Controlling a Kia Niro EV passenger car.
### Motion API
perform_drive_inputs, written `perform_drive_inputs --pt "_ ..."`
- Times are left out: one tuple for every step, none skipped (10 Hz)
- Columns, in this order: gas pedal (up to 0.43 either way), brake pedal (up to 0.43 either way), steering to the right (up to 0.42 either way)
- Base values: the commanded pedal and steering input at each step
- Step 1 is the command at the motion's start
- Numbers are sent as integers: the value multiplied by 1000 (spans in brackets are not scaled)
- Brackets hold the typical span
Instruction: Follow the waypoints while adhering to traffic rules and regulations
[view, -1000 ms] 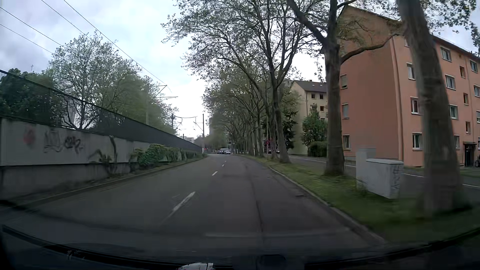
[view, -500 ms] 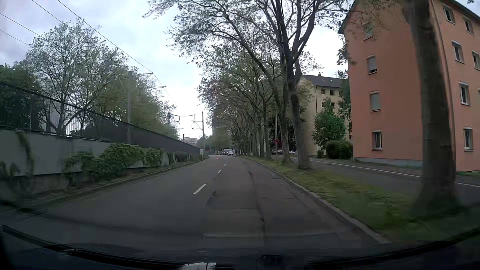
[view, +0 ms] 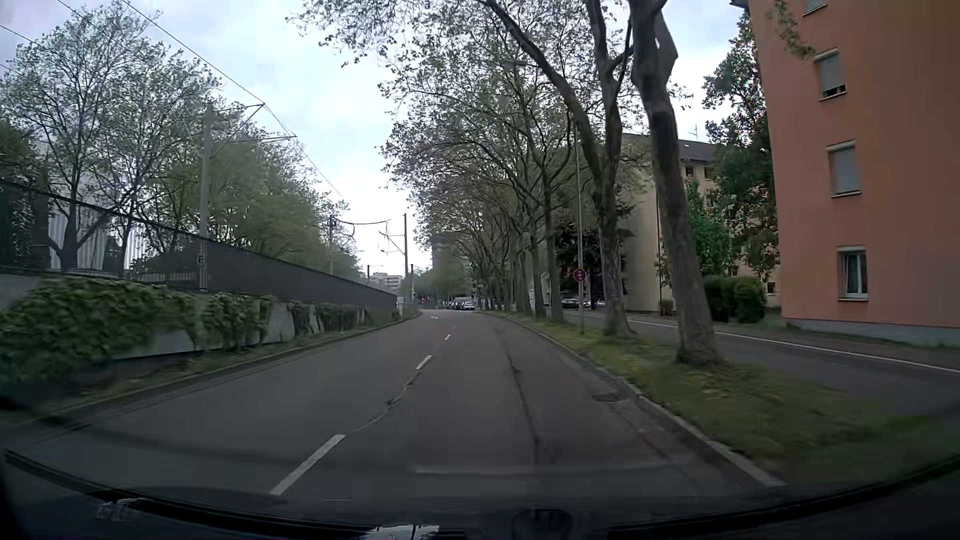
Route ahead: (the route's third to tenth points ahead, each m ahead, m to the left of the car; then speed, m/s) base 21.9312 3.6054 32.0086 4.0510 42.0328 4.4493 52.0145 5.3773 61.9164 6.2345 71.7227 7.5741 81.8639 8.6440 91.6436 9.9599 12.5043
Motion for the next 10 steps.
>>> perform_drive_inputs --pt "39 0 -8" --pt "39 0 -8" --pt "39 0 -7" --pt "39 0 -5" --pt "39 0 -4" --pt "39 0 -4" --pt "39 0 -4" --pt "39 0 -4" --pt "39 0 -5" --pt "39 0 -6"
